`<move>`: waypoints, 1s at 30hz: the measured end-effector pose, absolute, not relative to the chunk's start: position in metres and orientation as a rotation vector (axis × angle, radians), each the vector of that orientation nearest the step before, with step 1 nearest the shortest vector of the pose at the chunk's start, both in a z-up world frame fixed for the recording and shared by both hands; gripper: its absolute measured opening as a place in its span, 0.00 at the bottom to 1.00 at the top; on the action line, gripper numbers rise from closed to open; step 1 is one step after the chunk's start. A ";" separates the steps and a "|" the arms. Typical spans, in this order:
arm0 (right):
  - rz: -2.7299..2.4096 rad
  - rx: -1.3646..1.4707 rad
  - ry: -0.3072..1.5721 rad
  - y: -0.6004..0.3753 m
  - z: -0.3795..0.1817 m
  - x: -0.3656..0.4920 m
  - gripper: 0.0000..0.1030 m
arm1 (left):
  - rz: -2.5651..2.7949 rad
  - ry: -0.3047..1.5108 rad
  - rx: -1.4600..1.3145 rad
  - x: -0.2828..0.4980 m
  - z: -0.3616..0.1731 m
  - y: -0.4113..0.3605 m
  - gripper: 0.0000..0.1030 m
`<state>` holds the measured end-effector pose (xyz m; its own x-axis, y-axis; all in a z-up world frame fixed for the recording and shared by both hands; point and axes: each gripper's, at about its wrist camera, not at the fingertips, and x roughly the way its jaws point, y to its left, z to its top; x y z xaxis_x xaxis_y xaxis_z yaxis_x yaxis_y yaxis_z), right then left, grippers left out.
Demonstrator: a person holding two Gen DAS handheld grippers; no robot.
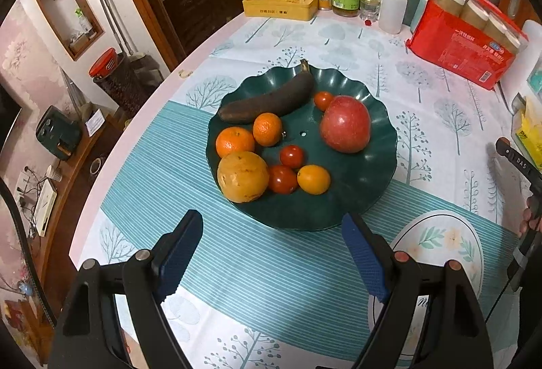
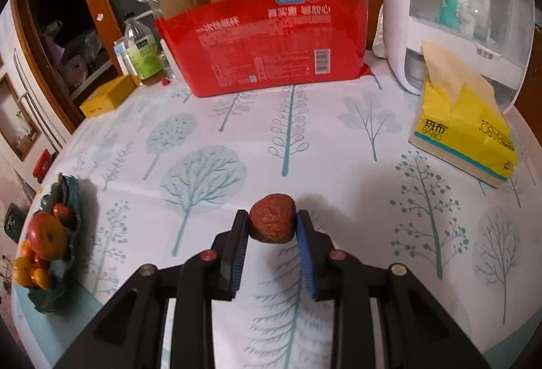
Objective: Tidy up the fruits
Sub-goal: 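Carry the lychee in the right tool over the green plate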
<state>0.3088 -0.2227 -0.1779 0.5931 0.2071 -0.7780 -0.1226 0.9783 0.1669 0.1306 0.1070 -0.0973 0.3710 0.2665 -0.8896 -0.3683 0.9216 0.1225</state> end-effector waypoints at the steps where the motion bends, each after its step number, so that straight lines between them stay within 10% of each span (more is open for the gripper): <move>1: 0.195 0.102 0.912 -0.221 -0.175 0.306 0.28 | 0.400 1.113 -0.103 0.128 -0.096 0.109 0.81; 30: 0.342 0.116 0.863 -0.046 -0.135 0.174 0.28 | 0.072 1.062 -0.074 0.114 -0.083 0.207 0.81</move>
<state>0.1740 -0.0463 -0.1345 0.5997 0.3407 -0.7241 -0.2477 0.9394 0.2369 0.1145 0.2072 -0.0830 0.4849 0.0234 -0.8743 -0.0945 0.9952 -0.0258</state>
